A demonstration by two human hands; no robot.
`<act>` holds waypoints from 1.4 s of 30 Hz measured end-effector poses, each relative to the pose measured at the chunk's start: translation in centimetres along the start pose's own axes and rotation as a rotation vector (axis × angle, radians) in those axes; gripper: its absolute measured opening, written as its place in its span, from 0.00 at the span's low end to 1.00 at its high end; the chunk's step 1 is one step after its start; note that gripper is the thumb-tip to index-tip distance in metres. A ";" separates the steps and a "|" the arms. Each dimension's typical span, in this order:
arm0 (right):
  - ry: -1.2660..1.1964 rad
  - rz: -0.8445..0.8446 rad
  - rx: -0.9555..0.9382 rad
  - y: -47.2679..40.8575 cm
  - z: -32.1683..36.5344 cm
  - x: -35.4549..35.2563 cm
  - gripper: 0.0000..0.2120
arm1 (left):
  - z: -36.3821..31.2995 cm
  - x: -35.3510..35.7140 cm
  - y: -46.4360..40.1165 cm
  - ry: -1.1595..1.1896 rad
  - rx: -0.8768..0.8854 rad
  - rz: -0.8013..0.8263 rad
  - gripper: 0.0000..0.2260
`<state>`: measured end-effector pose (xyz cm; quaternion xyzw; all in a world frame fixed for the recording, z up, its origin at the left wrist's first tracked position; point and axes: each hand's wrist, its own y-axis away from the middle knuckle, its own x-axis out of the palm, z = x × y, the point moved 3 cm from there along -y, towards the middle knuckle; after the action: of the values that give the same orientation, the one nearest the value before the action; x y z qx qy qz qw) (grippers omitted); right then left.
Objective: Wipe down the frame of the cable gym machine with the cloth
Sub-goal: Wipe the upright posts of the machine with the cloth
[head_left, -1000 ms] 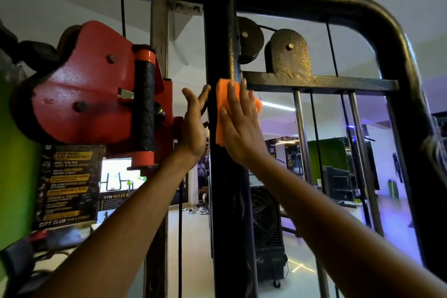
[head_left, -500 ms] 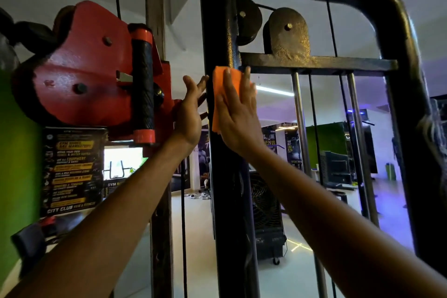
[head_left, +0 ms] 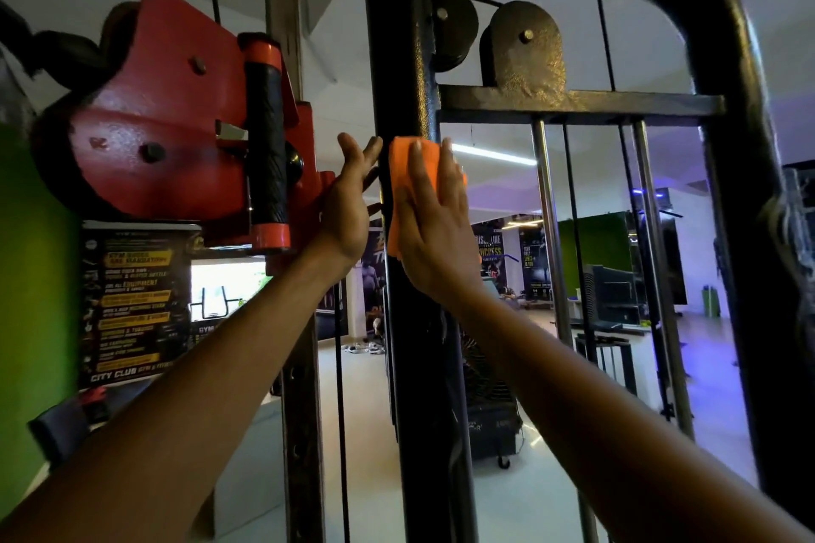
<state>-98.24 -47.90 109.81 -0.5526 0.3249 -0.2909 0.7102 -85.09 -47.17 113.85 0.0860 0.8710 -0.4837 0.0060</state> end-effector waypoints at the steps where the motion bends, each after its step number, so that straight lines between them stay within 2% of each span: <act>1: 0.011 -0.004 -0.003 -1.1 0.2 0.0 0.32 | 0.1 0.0 0.0 0.005 -0.004 -0.007 0.34; 5: 0.039 -0.041 -0.028 2.7 -0.2 0.4 0.32 | 0.6 -0.3 0.3 0.000 -0.035 0.001 0.41; 9: -0.001 0.014 -0.013 10.3 -1.3 1.0 0.32 | 0.3 -0.3 1.3 -0.020 -0.050 0.027 0.42; 15: -0.043 0.032 0.035 3.7 -0.7 0.0 0.32 | -0.3 -0.6 2.3 0.007 -0.081 0.050 0.41; 18: -0.011 -0.002 0.035 3.6 -0.3 0.2 0.32 | -0.1 -0.3 2.4 0.037 -0.087 0.052 0.39; 23: 0.050 0.015 0.050 13.2 -0.7 0.9 0.33 | 0.5 0.0 2.8 0.024 -0.045 0.059 0.26; 25: 0.051 0.038 0.076 14.2 -0.9 0.9 0.34 | 0.8 0.2 2.6 -0.021 -0.037 0.051 0.22; 31: 0.040 -0.013 0.088 6.8 -0.4 0.7 0.32 | 2.6 -0.1 1.4 -0.013 -0.089 -0.039 0.23; 38: 0.070 0.020 0.105 16.8 -0.8 1.5 0.33 | 2.9 0.0 2.4 0.054 -0.081 -0.001 0.22; 42: 0.032 0.010 0.120 11.5 -0.8 0.8 0.32 | 2.4 -0.2 2.3 0.063 -0.121 0.039 0.20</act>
<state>-97.77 -46.46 98.30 -0.5027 0.3209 -0.3148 0.7384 -84.73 -48.06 110.69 0.1176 0.8966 -0.4269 -0.0069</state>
